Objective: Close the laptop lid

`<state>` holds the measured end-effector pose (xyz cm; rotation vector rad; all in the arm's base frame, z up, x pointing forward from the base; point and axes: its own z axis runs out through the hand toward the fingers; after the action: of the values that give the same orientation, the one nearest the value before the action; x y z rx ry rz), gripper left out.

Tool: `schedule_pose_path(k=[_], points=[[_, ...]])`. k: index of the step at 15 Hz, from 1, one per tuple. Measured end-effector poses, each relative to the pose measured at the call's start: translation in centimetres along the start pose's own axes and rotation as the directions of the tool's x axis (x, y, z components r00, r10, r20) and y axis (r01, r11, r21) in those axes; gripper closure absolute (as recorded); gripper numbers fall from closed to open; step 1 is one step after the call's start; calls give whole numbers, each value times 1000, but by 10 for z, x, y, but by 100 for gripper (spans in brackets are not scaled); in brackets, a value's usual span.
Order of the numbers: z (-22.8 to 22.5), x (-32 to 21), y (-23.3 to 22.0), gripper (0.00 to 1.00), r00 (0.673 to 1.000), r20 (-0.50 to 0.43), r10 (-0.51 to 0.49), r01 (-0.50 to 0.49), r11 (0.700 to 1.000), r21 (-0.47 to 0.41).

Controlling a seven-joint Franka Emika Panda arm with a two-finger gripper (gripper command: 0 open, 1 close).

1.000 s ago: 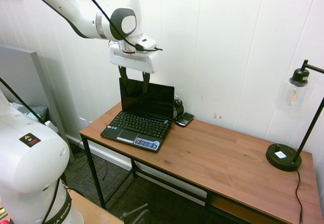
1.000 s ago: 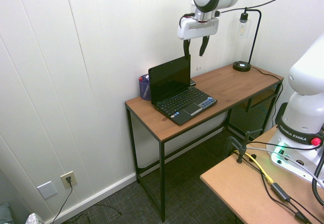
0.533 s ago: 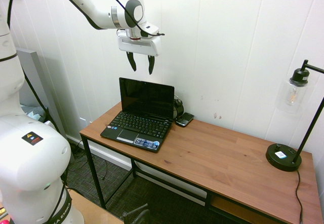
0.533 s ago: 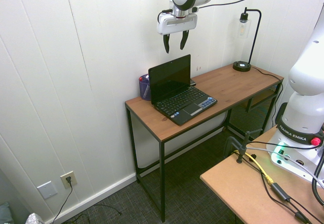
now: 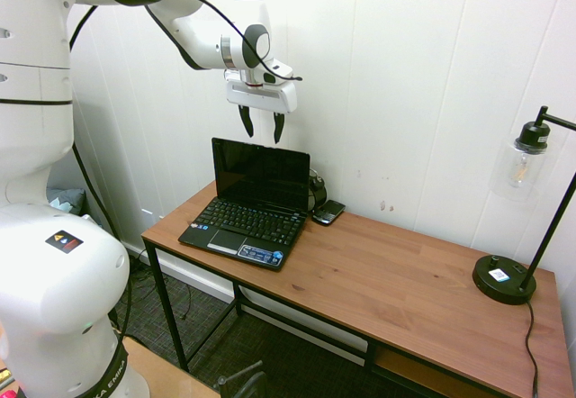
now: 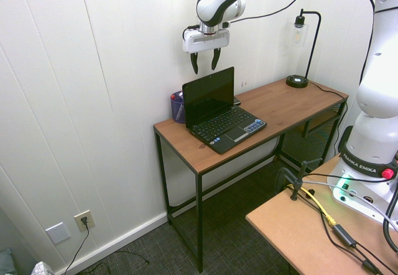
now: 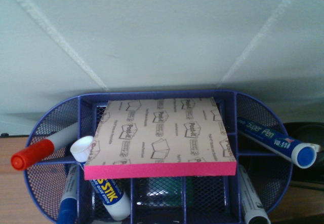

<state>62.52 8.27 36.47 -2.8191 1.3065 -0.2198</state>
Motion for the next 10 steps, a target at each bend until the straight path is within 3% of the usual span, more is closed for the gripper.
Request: schedule_pose_path(k=[10], points=[[17,3,-6,100,1000,10,11,-11,1000,-3]])
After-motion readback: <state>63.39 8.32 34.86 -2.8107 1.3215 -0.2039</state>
